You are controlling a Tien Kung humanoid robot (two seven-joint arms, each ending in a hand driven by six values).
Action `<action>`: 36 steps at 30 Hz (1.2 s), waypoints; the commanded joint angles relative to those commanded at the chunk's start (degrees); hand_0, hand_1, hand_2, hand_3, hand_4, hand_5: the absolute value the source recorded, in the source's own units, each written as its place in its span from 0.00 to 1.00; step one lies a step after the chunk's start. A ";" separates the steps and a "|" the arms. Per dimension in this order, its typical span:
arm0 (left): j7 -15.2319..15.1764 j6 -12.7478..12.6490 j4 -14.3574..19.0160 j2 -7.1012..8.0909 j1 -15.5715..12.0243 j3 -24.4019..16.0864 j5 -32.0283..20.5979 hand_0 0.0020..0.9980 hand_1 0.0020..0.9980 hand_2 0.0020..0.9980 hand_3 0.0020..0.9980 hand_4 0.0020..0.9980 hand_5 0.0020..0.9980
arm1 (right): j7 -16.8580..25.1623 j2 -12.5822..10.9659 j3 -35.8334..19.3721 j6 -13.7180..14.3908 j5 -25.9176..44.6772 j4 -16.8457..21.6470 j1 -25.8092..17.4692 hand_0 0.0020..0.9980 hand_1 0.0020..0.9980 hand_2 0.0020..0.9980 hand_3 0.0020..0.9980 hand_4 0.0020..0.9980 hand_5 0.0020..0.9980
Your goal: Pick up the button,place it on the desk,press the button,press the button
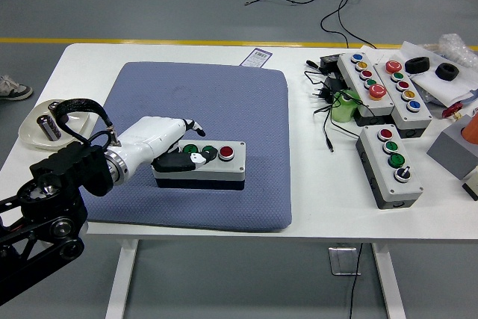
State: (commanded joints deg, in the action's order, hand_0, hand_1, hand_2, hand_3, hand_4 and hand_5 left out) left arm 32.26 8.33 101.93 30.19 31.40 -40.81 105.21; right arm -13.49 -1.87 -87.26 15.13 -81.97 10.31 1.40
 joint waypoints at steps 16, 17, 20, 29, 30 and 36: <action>-0.19 1.19 -0.56 -0.01 1.16 4.68 -0.19 0.00 0.00 0.00 0.84 0.67 1.00 | 0.06 0.04 -0.29 -0.02 -0.26 0.00 0.17 0.59 0.68 0.72 0.64 0.34 0.15; -0.18 1.27 -0.84 -0.05 1.29 4.86 -0.19 0.00 0.00 0.00 0.84 0.67 1.00 | 0.05 0.04 -0.30 -0.02 -0.28 0.00 0.19 0.59 0.68 0.72 0.64 0.34 0.15; -0.30 1.32 -1.37 -0.08 1.46 5.11 -0.28 0.00 0.00 0.00 0.84 0.67 1.00 | 0.06 0.02 -0.33 -0.04 -0.36 0.00 0.25 0.59 0.68 0.72 0.64 0.34 0.15; -0.16 3.55 -2.47 -0.39 1.92 5.98 -0.37 0.00 0.00 0.00 0.83 0.68 1.00 | 0.06 0.02 -0.50 -0.05 -0.48 0.00 0.35 0.59 0.68 0.72 0.64 0.34 0.15; -0.12 3.71 -2.52 -0.37 1.93 6.01 -0.37 0.00 0.00 0.00 0.83 0.68 1.00 | 0.05 0.02 -0.53 -0.05 -0.52 0.00 0.35 0.59 0.68 0.72 0.64 0.34 0.15; 0.13 4.30 -2.49 -0.26 2.30 5.71 -0.44 0.00 0.00 0.00 0.82 0.68 1.00 | 0.07 0.03 -0.83 -0.07 -0.79 0.00 0.39 0.59 0.68 0.72 0.64 0.34 0.15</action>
State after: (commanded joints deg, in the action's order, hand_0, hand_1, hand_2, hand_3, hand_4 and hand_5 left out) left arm 32.39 12.63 99.44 29.93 33.71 -35.10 104.77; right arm -13.42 -1.84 -88.09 15.06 -82.75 10.31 1.79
